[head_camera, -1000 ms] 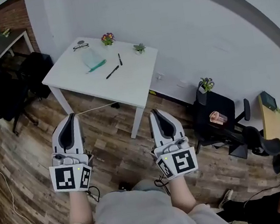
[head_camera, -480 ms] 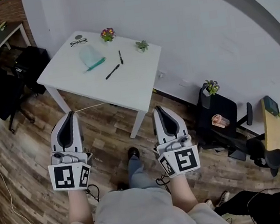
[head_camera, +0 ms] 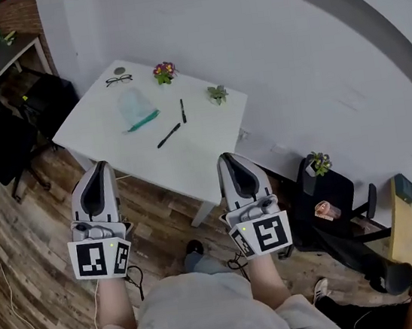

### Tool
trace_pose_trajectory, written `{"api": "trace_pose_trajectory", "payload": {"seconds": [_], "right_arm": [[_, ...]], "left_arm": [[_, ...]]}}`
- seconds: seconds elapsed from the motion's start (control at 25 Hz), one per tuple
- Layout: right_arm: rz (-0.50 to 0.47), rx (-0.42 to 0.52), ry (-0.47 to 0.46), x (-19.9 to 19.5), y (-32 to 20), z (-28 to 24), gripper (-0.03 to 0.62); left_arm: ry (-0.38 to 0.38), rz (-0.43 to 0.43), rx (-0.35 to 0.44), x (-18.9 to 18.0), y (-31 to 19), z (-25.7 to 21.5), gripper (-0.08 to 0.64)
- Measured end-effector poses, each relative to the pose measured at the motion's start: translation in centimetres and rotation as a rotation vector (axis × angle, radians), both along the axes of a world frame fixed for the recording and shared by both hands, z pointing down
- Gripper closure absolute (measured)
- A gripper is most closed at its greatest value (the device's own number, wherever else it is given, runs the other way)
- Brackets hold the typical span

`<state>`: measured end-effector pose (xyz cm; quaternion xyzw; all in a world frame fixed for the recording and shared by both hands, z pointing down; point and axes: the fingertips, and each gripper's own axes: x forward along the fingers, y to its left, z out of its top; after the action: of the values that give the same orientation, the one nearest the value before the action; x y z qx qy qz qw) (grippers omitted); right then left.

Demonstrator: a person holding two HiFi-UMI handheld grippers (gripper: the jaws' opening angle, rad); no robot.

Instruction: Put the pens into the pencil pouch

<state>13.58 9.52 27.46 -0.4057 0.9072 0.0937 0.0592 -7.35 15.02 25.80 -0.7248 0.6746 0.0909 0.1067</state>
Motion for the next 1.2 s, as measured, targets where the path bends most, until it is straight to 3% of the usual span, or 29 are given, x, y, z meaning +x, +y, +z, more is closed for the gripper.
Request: {"api": "trace_pose_trajectory", "payload": {"seconds": [0.16,0.36,0.48,0.64,0.92,1.2], "right_arm": [[-0.044,0.045,0.008,-0.1,-3.8,-1.0,0.557],[-0.099,0.154,0.082,-0.8,-7.3,-2.0,0.557],[-0.127,0.132,0.070,-0.5,-9.5,-1.5,0.557],[-0.085,0.098,0.070,0.0,-12.8,-0.3,0.555],[-0.130,-0.012,0.045,-2.1,-16.2,1.5,0.555],[-0.077,-0.048,0.050,-5.0,-21.1,2.1,0.555]], "left_arm": [[0.005,-0.022,0.018,0.1,-3.7,-0.6,0.534],[0.004,-0.022,0.039,1.1,-7.8,-0.8,0.535],[-0.030,-0.014,0.048,2.1,-9.5,-0.8,0.535],[-0.058,0.003,0.036,2.9,-11.3,-0.6,0.535],[0.041,-0.063,0.003,-0.5,-14.1,1.1,0.535],[0.000,-0.019,-0.020,-3.0,-19.5,1.8,0.535]]}}
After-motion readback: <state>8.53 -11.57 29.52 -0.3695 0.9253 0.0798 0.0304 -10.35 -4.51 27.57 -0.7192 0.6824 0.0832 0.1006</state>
